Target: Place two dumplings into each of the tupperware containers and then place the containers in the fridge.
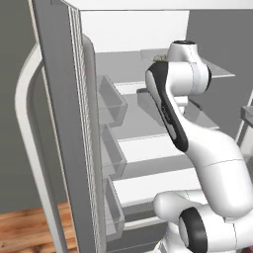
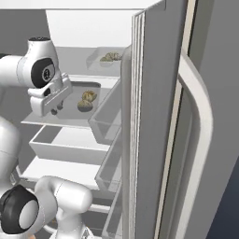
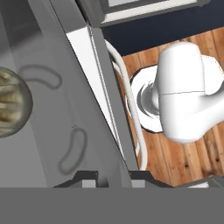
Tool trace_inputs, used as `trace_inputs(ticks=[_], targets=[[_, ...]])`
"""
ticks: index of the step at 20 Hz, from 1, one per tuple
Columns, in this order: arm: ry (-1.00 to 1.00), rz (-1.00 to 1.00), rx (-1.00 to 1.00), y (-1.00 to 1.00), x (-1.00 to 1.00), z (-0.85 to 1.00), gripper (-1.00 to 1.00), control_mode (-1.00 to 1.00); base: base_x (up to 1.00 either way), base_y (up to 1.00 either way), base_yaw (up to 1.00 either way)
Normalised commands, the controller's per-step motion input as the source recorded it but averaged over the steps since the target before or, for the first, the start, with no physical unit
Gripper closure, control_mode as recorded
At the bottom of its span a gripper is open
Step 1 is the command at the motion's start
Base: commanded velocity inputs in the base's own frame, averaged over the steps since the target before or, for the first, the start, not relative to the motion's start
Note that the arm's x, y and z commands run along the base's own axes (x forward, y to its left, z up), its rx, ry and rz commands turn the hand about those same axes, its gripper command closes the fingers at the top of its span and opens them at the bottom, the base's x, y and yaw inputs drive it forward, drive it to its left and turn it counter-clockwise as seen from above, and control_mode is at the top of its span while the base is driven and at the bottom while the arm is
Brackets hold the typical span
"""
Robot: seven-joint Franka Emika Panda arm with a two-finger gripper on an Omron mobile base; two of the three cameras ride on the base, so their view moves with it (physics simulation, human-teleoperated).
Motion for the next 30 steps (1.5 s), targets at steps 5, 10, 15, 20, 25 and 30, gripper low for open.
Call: trace_inputs(ticks=[5, 10, 15, 20, 25, 30], targets=[[0.0, 0.0, 0.0, 0.0, 0.0, 0.0, 1.0, 1.0, 0.2, 0.0, 0.0], [-0.1, 0.0, 0.0, -0.09, 0.0, -0.55, 1.0, -1.0, 0.0, 0.0, 0.0], [-0.12, 0.0, 0.0, -0.19, 0.26, -0.73, 1.0, -1.0, 0.0, 0.0, 0.0], [-0.07, 0.01, 0.0, -0.16, 0.54, -0.52, 1.0, -1.0, 0.0, 0.0, 0.0], [-0.1, 0.0, 0.01, -0.01, 0.75, -0.36, 1.0, -1.0, 0.0, 0.0, 0.0], [-0.18, 0.0, 0.01, 0.0, 0.62, -0.34, 1.0, -1.0, 0.0, 0.0, 0.0]])
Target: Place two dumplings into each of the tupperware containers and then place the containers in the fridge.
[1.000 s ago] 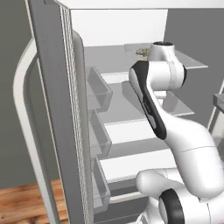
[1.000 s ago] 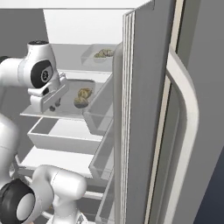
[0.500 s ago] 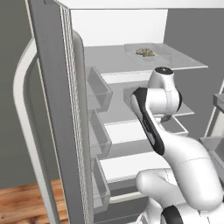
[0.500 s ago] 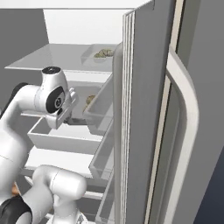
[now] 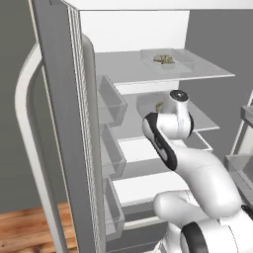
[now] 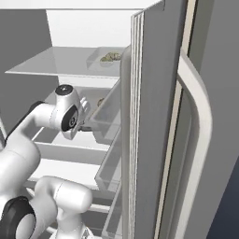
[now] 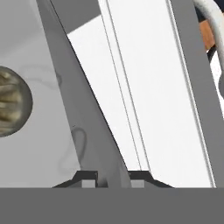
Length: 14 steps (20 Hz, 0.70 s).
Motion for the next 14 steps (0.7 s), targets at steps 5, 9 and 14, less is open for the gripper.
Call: trace_inputs(ticks=[5, 9, 14], targets=[[-0.05, 0.0, 0.02, 0.0, 0.68, -0.22, 1.0, -1.0, 0.0, 0.0, 0.0], [0.0, 0.0, 0.03, 0.0, 0.79, -0.04, 1.0, -1.0, 0.0, 0.0, 0.0], [0.0, 0.0, 0.01, 0.0, 0.54, -0.03, 1.0, -1.0, 0.0, 0.0, 0.0]])
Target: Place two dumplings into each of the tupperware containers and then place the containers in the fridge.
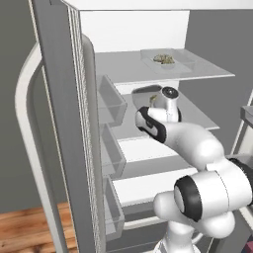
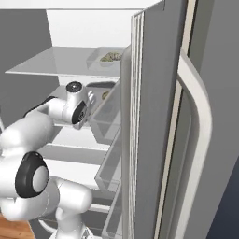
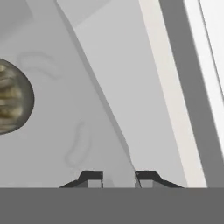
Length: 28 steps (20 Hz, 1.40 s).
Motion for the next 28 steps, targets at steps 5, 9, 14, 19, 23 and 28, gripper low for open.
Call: trace_inputs(ticks=[5, 9, 14, 19, 23, 28], targets=[[0.0, 0.0, 0.0, 0.0, 0.21, -0.11, 1.0, -1.0, 0.0, 0.0, 0.0], [0.0, 0.0, 0.0, 0.0, 0.0, 0.0, -1.0, -1.0, 0.0, 0.0, 0.0], [-0.03, 0.0, 0.0, 0.0, 0.0, 0.0, -1.0, -1.0, 0.0, 0.0, 0.0], [-0.24, 0.0, 0.0, 0.0, 0.0, -0.01, -1.0, -1.0, 0.0, 0.0, 0.0], [-0.37, 0.0, 0.0, 0.0, -0.21, -0.04, -1.0, -1.0, 0.0, 0.0, 0.0], [-0.13, 0.0, 0.0, 0.0, -0.43, 0.38, -1.0, -1.0, 0.0, 0.0, 0.0]])
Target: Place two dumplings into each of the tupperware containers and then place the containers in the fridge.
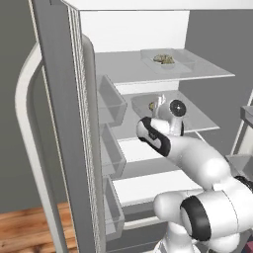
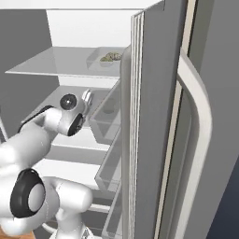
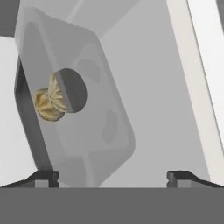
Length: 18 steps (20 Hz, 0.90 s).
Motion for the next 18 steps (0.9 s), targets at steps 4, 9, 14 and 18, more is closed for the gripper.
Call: trace_inputs(ticks=[4, 9, 14, 18], targets=[[0.0, 0.0, 0.0, 0.0, -0.92, 0.72, -1.0, -1.0, 0.0, 0.0, 0.0], [0.1, 0.0, 0.0, 0.0, -0.97, 0.95, -1.0, -1.0, 0.0, 0.0, 0.0], [0.23, 0.02, 0.0, 0.0, -1.0, 1.0, -1.0, -1.0, 0.0, 0.0, 0.0], [0.31, 0.03, -0.01, 0.0, -0.98, 0.89, -1.0, -1.0, 0.0, 0.0, 0.0]])
